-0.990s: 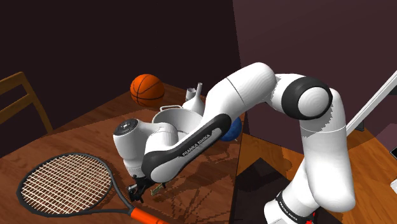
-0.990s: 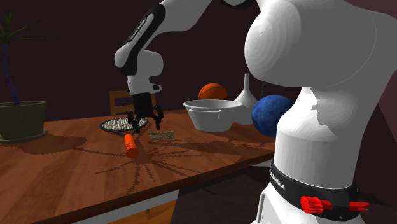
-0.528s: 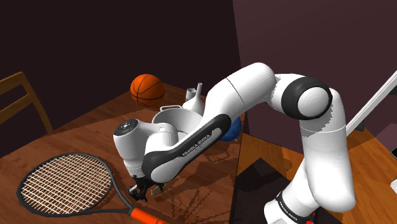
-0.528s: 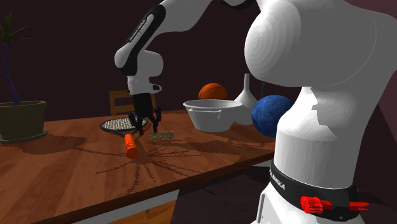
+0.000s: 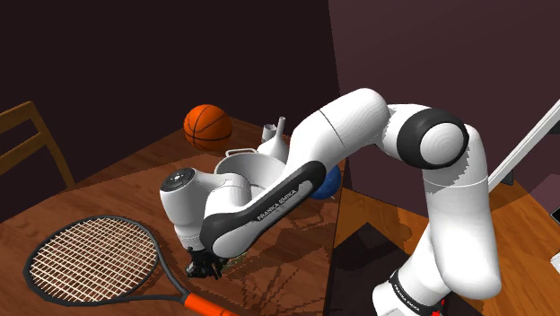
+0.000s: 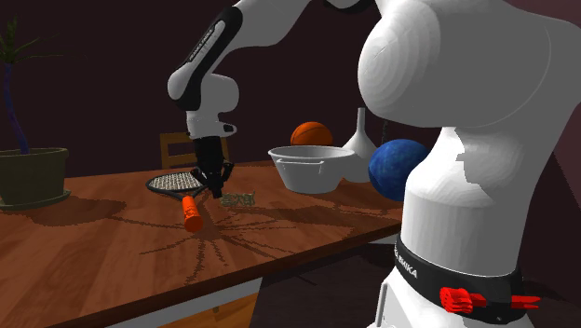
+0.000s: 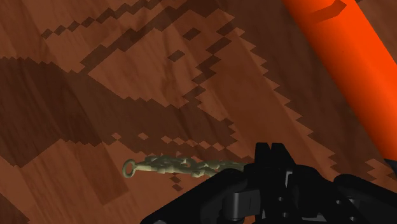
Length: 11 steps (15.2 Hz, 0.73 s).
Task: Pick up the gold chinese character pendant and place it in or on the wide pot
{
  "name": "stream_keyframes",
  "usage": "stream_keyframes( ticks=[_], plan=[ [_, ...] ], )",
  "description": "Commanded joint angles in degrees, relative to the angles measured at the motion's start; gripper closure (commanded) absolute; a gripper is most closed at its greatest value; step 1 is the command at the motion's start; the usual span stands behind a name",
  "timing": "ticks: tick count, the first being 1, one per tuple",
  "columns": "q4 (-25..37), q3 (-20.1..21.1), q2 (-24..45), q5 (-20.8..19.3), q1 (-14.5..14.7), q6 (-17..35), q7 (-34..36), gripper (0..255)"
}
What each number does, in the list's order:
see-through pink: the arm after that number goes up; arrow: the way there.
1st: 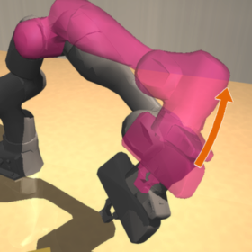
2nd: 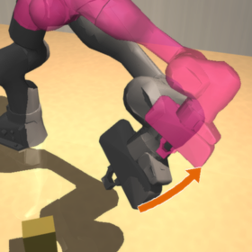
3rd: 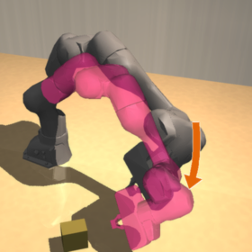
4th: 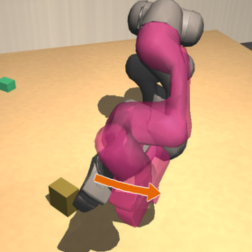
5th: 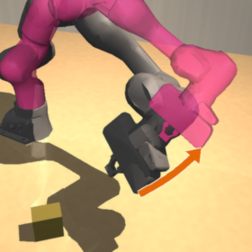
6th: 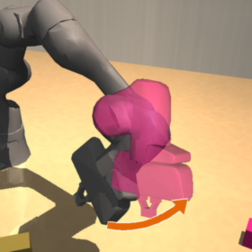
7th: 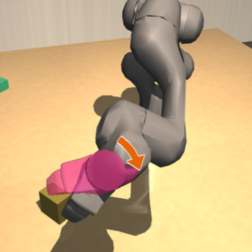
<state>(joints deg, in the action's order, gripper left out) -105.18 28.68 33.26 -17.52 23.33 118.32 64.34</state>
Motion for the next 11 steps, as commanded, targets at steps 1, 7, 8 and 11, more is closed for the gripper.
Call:
stream_keyframes(
  ticks=[1,7,8,11],
  plan=[
    [0.0,0.0,0.0,0.0,0.0,0.0,0.0,255],
    [0.4,1.1,-3.0,1.6,-0.8,-3.2,-0.9,255],
    [0.5,1.3,-3.5,1.9,-0.9,-3.7,-1.1,255],
    [0.9,1.7,-4.9,2.7,-1.2,-5.4,-1.5,255]
  ],
)
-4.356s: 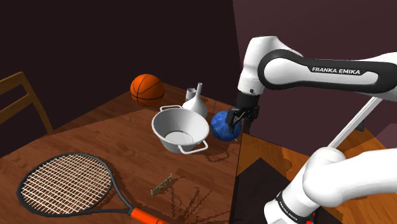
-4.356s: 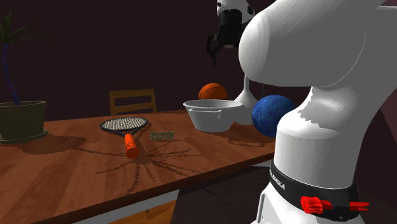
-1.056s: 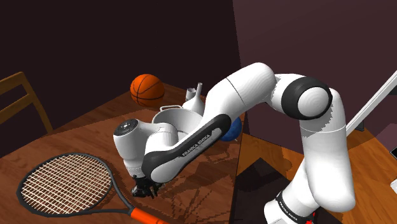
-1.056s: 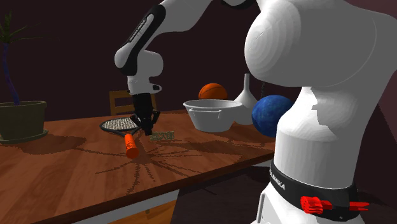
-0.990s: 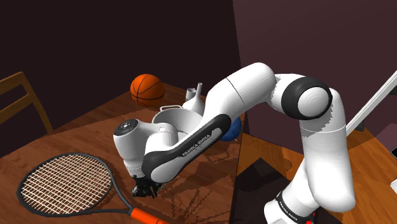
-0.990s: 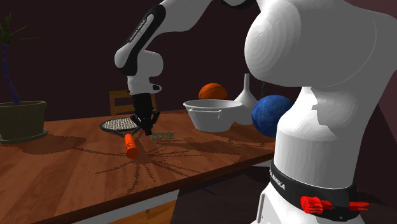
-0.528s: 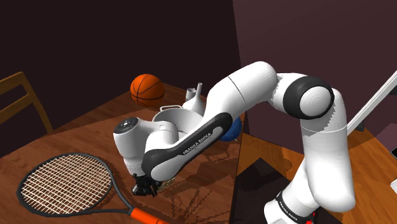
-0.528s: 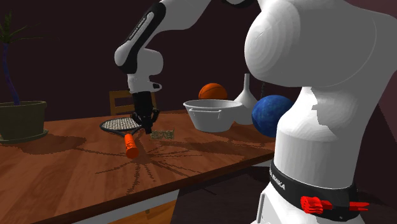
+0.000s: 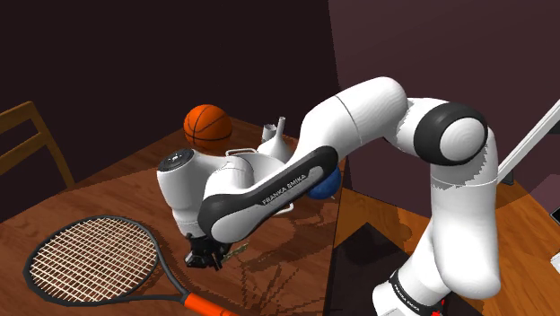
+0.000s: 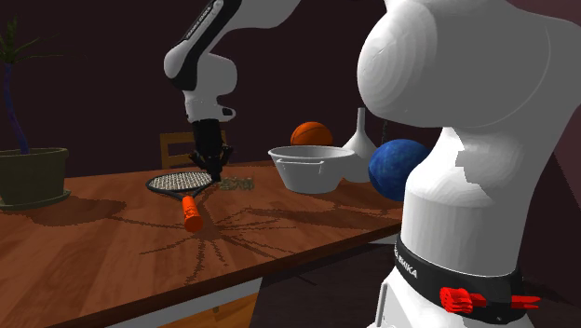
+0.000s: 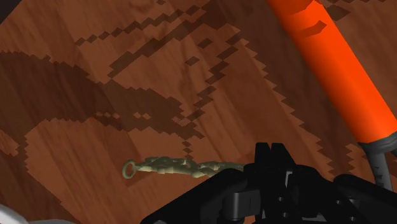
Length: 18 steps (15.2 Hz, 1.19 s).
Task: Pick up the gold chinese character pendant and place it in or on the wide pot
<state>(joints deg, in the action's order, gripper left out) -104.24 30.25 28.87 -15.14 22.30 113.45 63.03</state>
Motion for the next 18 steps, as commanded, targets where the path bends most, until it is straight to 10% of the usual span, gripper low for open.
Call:
stream_keyframes(
  ticks=[1,18],
  plan=[
    [0.2,0.3,-1.0,0.5,-0.3,-1.1,-0.4,255],
    [5.1,2.2,-7.4,4.2,-1.5,-11.5,-2.6,255]
  ],
)
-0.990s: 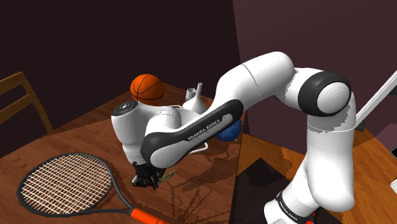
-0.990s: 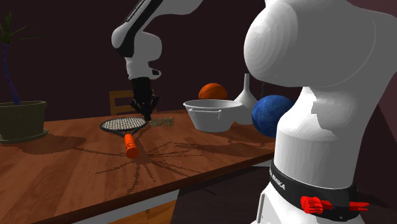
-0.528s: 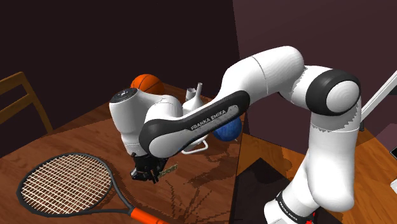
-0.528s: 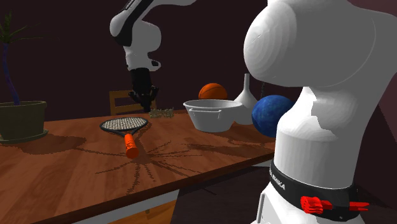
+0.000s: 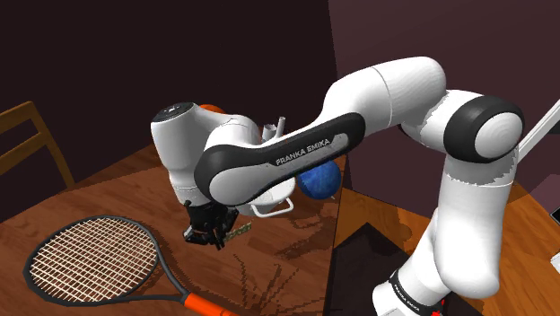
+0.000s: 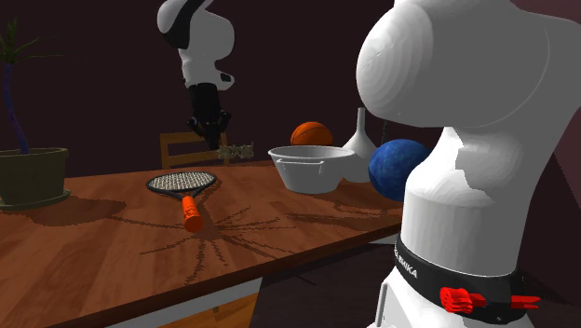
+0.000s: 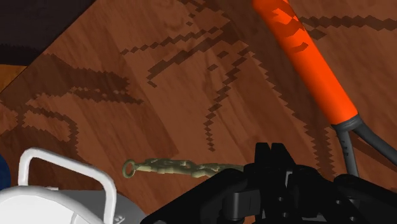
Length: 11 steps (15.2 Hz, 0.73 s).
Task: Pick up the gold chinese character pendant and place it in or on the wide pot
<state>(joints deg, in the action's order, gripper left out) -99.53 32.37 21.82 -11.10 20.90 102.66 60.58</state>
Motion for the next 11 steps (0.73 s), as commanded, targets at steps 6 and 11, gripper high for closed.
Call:
stream_keyframes(
  ticks=[6,11],
  plan=[
    [3.1,0.5,-1.9,1.1,-0.2,-4.7,-0.8,255],
    [5.7,0.7,-2.9,1.7,-0.2,-8.1,-1.1,255]
  ],
)
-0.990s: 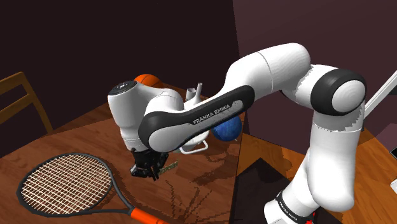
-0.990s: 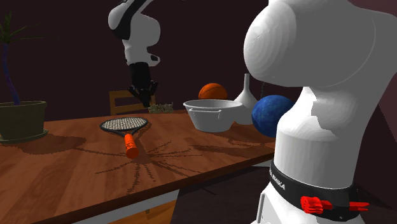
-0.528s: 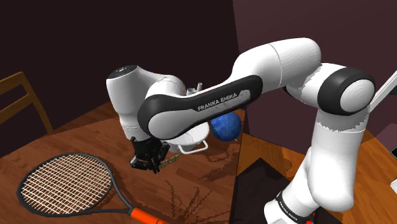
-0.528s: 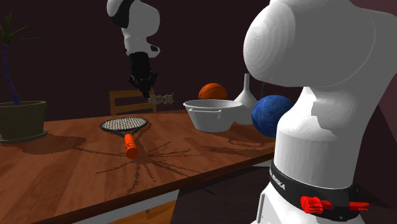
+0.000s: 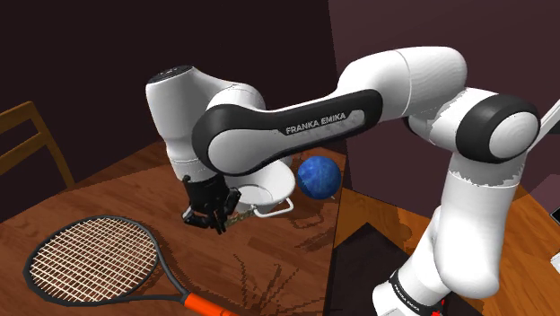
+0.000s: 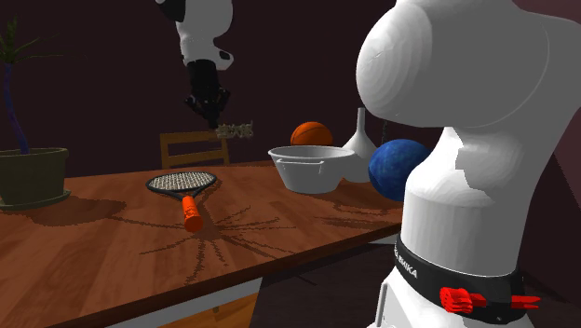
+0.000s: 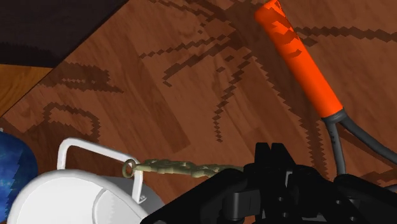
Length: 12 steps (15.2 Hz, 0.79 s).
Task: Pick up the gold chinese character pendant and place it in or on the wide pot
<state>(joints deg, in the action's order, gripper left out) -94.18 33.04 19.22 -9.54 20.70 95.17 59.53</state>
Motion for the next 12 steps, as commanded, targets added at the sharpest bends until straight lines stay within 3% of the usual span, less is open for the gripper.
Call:
stream_keyframes(
  ticks=[1,12],
  plan=[
    [1.0,0.1,-0.4,0.2,0.0,-1.3,-0.2,255],
    [1.1,-4.2,-2.2,-1.0,-8.4,-2.2,-12.7,255]
  ],
)
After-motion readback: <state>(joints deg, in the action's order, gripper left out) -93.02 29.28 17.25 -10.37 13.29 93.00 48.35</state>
